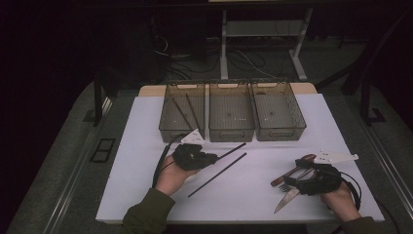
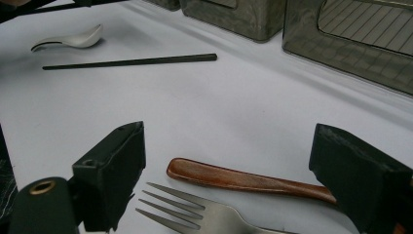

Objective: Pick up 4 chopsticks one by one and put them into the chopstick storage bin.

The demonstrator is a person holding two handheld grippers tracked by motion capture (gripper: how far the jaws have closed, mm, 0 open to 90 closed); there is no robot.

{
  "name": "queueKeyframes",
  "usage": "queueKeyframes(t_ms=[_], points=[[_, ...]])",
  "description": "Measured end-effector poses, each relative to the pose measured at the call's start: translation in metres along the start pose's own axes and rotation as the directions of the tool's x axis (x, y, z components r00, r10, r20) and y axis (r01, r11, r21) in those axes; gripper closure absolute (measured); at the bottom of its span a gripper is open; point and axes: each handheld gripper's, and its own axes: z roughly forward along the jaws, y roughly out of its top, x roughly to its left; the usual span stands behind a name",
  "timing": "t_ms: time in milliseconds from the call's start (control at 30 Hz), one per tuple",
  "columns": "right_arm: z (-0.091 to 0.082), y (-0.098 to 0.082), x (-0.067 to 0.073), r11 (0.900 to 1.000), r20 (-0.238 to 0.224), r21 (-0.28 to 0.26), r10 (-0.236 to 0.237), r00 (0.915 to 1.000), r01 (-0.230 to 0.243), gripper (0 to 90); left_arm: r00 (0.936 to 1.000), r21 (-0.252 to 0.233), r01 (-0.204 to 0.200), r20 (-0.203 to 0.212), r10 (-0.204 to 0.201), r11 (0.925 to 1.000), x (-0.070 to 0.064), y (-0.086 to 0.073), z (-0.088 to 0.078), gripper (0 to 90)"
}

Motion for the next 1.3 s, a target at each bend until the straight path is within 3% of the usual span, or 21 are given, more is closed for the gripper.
queueKeyframes(t_ms=[233,567,767,1300], points=[[0.000,0.000,-0.001,1.000,-0.001,-0.005,0.004,1.0000,-0.004,12.7,0.9997,-0.007,-0.012,-0.019,0.012,0.9999,0.010,0.004,-0.009,84.7],[-0.001,0.000,-0.002,1.000,-0.002,-0.010,0.016,0.9999,-0.016,13.3,0.9991,-0.052,0.014,-0.039,-0.016,0.9985,0.031,0.013,-0.022,84.7],[-0.001,0.000,-0.002,1.000,0.000,-0.009,0.014,0.9999,-0.014,13.3,0.9984,-0.054,0.011,-0.055,-0.014,0.9985,0.042,0.023,-0.026,84.7],[-0.002,0.000,-0.002,1.000,0.002,-0.011,0.018,0.9998,-0.018,13.3,0.9898,-0.061,0.001,-0.142,-0.010,0.9981,0.076,0.050,-0.038,84.7]])
